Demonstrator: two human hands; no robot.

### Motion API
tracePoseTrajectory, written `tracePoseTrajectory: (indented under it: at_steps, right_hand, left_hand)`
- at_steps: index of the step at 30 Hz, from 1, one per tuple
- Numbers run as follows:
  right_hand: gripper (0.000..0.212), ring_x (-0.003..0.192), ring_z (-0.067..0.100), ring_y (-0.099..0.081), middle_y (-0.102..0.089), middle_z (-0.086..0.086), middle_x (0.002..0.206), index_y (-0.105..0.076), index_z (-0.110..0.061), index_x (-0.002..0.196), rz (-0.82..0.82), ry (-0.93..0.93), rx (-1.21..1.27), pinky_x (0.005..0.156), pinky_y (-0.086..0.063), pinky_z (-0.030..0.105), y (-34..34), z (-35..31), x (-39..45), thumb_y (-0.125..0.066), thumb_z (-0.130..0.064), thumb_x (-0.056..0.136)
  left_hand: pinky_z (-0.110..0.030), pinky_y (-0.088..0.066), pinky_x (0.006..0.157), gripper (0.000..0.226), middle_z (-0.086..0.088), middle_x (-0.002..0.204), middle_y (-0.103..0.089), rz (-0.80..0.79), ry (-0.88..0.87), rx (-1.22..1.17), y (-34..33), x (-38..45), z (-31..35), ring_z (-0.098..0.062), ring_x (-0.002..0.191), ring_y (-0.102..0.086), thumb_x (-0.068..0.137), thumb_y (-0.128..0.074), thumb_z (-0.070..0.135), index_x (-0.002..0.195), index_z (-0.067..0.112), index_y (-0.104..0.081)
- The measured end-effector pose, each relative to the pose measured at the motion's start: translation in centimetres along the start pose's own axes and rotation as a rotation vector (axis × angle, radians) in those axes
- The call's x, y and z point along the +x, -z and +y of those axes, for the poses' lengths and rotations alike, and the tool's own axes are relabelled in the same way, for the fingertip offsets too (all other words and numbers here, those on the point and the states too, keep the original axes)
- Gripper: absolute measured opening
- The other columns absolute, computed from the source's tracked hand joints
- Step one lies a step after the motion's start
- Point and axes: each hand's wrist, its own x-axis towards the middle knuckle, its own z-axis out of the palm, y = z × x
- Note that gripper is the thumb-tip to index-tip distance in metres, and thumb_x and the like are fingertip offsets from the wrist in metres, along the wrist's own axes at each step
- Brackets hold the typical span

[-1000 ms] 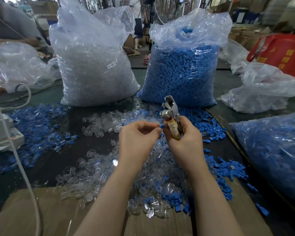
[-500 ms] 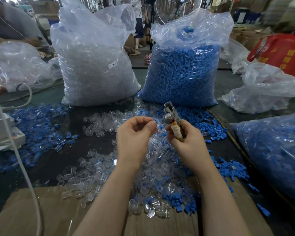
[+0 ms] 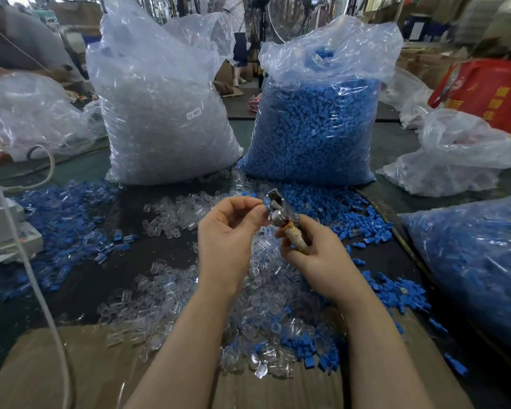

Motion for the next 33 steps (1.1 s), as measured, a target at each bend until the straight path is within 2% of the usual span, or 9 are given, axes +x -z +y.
tracePoseTrajectory:
  at_steps: [4,8,13,16,19,22,25,29,33]
  right_hand:
    - [0.022,0.072,0.027,-0.055,-0.062,-0.007,0.076,-0.061,-0.027,0.093,0.003,-0.005,-0.035,0.068,-0.048,0.05,0.1,0.2,0.1,-0.053,-0.024,0.072]
    - [0.022,0.058,0.008,-0.047,-0.059,-0.026,0.069,-0.059,-0.031,0.086,0.03,0.006,-0.067,0.059,-0.044,0.04,0.0,0.4,0.1,-0.049,-0.022,0.069]
    - [0.02,0.056,0.018,-0.049,-0.058,-0.013,0.064,-0.06,-0.025,0.084,0.091,0.028,-0.111,0.057,-0.045,0.047,-0.2,0.3,0.0,-0.047,-0.021,0.069]
    - [0.019,0.057,0.016,-0.049,-0.059,-0.018,0.066,-0.059,-0.024,0.083,0.101,0.039,-0.136,0.057,-0.046,0.047,-0.3,0.2,0.0,-0.047,-0.021,0.069]
    - [0.018,0.061,0.025,-0.051,-0.058,-0.003,0.067,-0.058,-0.021,0.084,0.099,0.049,-0.138,0.058,-0.047,0.051,-0.5,0.1,0.0,-0.048,-0.023,0.07]
    - [0.016,0.062,0.024,-0.051,-0.057,-0.001,0.066,-0.057,-0.021,0.084,0.124,0.046,-0.153,0.057,-0.045,0.046,-0.7,0.1,0.0,-0.049,-0.026,0.071]
    - [0.012,0.058,0.014,-0.047,-0.053,-0.005,0.062,-0.052,-0.023,0.081,0.202,0.019,-0.243,0.052,-0.035,0.035,-0.2,0.6,0.0,-0.048,-0.029,0.071]
    - [0.009,0.057,0.013,-0.047,-0.055,-0.007,0.065,-0.047,-0.026,0.081,0.297,-0.1,-0.394,0.048,-0.028,0.03,0.5,1.4,0.2,-0.056,-0.023,0.081]
    - [0.013,0.059,0.017,-0.049,-0.055,-0.003,0.067,-0.047,-0.024,0.081,0.381,-0.253,-0.533,0.052,-0.037,0.032,0.8,1.9,0.3,-0.058,-0.022,0.087]
  left_hand:
    - [-0.016,-0.052,0.07,0.013,0.005,0.075,-0.073,-0.02,-0.005,-0.004,0.0,-0.1,0.0,-0.006,0.072,-0.068,0.086,-0.069,0.0,0.085,0.013,-0.069]
    - [-0.015,-0.052,0.069,0.012,0.006,0.074,-0.072,-0.026,-0.004,-0.02,-0.1,-0.1,0.1,-0.004,0.071,-0.067,0.086,-0.068,-0.001,0.085,0.012,-0.069]
    - [-0.013,-0.05,0.067,0.01,0.008,0.072,-0.071,-0.026,-0.001,-0.032,-0.3,-0.1,0.3,-0.002,0.07,-0.065,0.086,-0.066,-0.002,0.087,0.008,-0.068]
    - [-0.014,-0.05,0.067,0.011,0.008,0.072,-0.071,-0.013,-0.005,-0.028,-0.3,-0.1,0.3,-0.002,0.069,-0.064,0.087,-0.067,-0.001,0.086,0.009,-0.068]
    - [-0.015,-0.05,0.067,0.01,0.007,0.073,-0.071,-0.005,0.009,-0.031,-0.3,0.0,0.3,-0.003,0.069,-0.065,0.086,-0.068,0.0,0.086,0.009,-0.069]
    - [-0.016,-0.052,0.067,0.009,0.0,0.076,-0.074,-0.007,0.04,-0.011,0.6,0.4,0.6,-0.008,0.07,-0.068,0.084,-0.071,0.002,0.086,0.01,-0.071]
    - [-0.018,-0.052,0.066,0.01,0.0,0.075,-0.074,0.09,0.077,0.202,3.3,1.4,0.6,-0.009,0.069,-0.07,0.082,-0.076,0.009,0.084,0.018,-0.073]
    - [-0.026,-0.046,0.073,0.003,0.009,0.08,-0.071,0.356,0.005,0.896,9.3,2.4,0.6,-0.001,0.067,-0.058,0.084,-0.075,0.022,0.086,0.025,-0.075]
    - [-0.044,-0.05,0.081,0.01,-0.016,0.093,-0.072,0.53,0.155,1.219,13.3,2.5,0.0,-0.034,0.091,-0.062,0.088,-0.071,0.015,0.094,0.009,-0.076]
